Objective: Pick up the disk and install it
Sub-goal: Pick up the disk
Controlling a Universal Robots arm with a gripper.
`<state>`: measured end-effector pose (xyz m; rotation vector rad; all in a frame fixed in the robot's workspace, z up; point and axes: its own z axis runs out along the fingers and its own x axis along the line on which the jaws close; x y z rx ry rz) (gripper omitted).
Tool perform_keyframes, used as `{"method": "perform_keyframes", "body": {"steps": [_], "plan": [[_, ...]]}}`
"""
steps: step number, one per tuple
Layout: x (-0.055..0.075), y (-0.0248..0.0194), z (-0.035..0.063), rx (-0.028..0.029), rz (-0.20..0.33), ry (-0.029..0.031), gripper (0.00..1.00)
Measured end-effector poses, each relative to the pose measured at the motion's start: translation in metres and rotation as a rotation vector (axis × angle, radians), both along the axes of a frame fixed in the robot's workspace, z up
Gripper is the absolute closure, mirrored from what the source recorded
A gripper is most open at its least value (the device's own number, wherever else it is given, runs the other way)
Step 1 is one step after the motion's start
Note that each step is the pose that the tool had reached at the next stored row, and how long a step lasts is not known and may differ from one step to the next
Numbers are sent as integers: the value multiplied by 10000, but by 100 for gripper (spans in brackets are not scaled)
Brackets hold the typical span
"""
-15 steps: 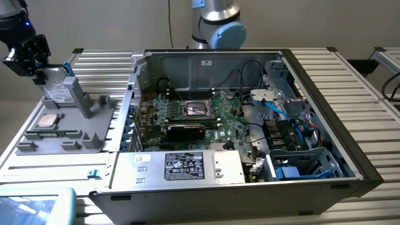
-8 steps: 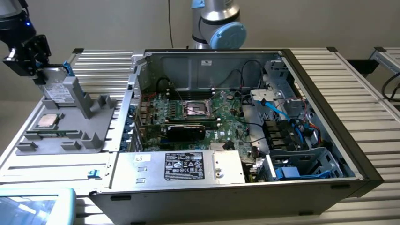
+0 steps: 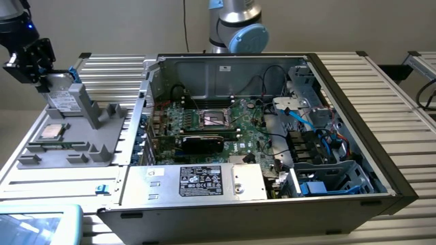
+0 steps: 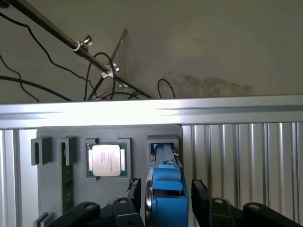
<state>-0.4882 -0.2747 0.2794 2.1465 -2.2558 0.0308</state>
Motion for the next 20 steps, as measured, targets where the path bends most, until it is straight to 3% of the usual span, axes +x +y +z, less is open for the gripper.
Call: {"method": "perform_keyframes", "body": {"steps": [12, 17, 20], "plan": [[1, 0, -10, 0, -162, -12, 45], [0, -1, -10, 0, -162, -15, 63], [0, -5, -10, 0, -163, -15, 63]]}}
